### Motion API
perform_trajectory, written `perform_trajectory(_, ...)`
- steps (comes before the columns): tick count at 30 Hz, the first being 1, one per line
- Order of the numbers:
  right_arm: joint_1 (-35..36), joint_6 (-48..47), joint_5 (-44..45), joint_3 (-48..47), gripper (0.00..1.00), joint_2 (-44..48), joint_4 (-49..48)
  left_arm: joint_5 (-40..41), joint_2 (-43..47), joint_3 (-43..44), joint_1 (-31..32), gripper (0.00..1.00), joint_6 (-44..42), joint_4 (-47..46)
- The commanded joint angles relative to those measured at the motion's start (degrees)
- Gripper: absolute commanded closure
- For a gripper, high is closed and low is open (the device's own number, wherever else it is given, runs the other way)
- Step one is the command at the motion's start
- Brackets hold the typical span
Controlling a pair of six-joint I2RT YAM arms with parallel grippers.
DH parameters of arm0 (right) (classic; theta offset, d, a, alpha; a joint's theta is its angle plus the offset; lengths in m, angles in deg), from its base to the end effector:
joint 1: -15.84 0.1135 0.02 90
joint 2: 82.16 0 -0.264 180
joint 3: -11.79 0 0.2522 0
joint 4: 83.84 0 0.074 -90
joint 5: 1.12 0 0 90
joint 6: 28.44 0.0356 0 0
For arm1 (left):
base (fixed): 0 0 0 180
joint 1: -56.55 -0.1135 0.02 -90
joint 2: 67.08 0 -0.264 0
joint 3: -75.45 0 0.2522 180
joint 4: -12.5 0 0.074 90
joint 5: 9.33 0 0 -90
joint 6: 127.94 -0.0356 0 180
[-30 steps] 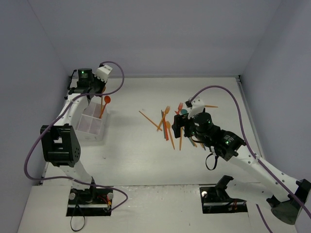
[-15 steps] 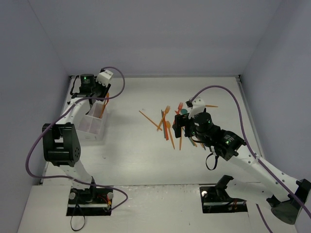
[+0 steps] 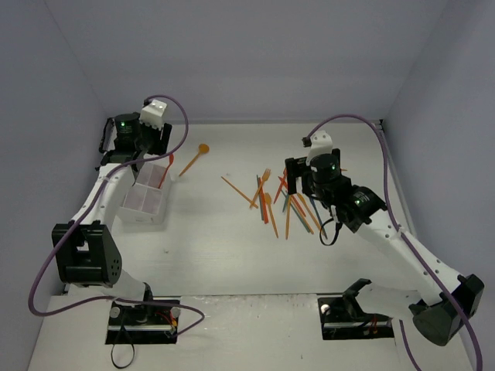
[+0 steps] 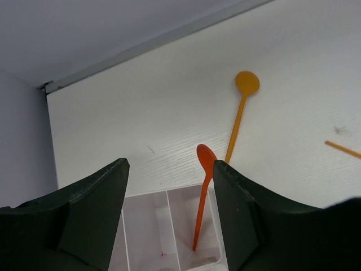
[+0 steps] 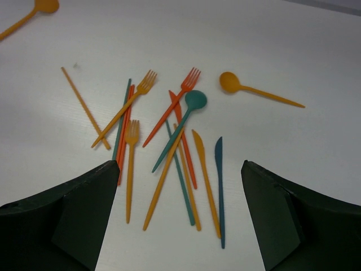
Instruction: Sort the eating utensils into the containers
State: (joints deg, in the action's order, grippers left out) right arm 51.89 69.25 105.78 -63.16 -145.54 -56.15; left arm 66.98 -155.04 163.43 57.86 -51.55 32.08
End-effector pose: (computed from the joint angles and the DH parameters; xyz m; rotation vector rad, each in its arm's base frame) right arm 0.2103 0.1403 0.3701 -0.2510 1.8305 0.2612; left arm 0.3648 -0.0168 0.3411 0.4055 1.8593 -0.0829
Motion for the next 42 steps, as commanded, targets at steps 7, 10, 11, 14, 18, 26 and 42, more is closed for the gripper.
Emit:
perform_trajectory(7,-2.63,-3.03,-4.68,-2.22,0.12,-1.17,-2.44,4.02,3.82,6.02,9.89,0.36,1.49,7.03)
perform_trajectory(10,-2.65,-1.25,-7.13,0.01,0.12,0.62,-2.51,4.32,-0.50,8.80,11.32,0.35,3.95,8.73)
perform_trajectory(11,-2.65,-0.55,-8.29,0.58,0.12,1.48,-2.51,4.32,-2.43,10.14,11.79,0.35,4.82,9.05)
perform_trajectory(14,-2.65,1.16,-11.90,2.69,0.12,4.06,-2.44,4.72,-7.69,13.70,12.81,0.35,6.71,9.60)
perform_trajectory(18,-2.72,3.26,-15.94,4.67,0.12,5.97,-2.24,6.31,-16.93,20.19,13.10,0.35,8.79,10.81)
perform_trajectory(26,-2.65,4.58,-20.94,6.63,0.11,8.39,-1.23,6.27,-34.32,35.66,13.02,0.35,8.51,15.68)
perform_trajectory(42,-2.56,7.31,-20.64,7.25,0.10,10.62,1.54,2.73,-54.16,53.35,11.29,0.37,15.18,23.86)
